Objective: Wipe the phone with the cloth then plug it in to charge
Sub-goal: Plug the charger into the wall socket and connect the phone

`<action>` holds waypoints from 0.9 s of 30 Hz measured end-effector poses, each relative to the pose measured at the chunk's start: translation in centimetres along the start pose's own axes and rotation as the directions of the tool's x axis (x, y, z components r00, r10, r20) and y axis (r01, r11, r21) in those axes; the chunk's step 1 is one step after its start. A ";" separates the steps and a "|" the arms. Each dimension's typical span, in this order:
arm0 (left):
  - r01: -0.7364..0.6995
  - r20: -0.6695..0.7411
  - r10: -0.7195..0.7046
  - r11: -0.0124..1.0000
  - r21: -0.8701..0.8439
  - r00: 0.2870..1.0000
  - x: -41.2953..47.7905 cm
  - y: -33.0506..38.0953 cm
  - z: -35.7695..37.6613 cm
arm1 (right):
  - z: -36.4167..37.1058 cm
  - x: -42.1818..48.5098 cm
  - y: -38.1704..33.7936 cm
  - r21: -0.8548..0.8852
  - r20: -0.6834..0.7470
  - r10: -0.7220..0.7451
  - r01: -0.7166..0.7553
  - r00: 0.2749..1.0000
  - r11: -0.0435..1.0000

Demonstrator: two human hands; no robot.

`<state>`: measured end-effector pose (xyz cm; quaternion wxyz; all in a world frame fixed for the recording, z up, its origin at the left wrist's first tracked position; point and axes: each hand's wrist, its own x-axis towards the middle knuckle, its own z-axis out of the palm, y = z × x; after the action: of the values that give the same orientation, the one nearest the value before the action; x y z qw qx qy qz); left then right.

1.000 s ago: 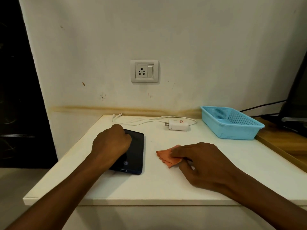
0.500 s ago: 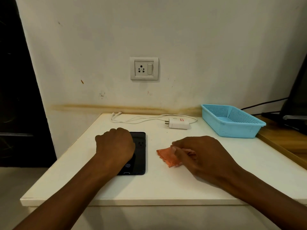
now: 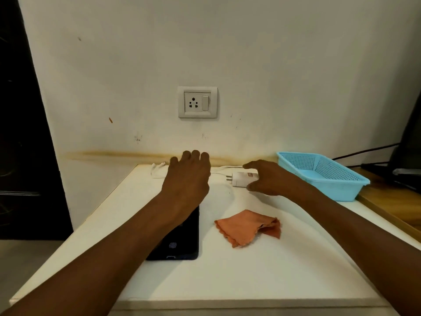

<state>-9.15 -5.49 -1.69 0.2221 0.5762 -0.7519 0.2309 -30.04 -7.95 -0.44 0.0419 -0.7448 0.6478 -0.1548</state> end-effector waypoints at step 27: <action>-0.278 -0.205 0.222 0.911 -0.306 0.953 5.2 -0.4 2.2 | -0.1 2.9 -3.3 0.575 -0.313 -0.017 0.204 0.950 0.792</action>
<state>-10.15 -10.84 -0.29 0.3459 0.4081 -0.8266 0.1748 -26.55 -10.29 1.02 0.1704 -0.6987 0.5189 -0.4621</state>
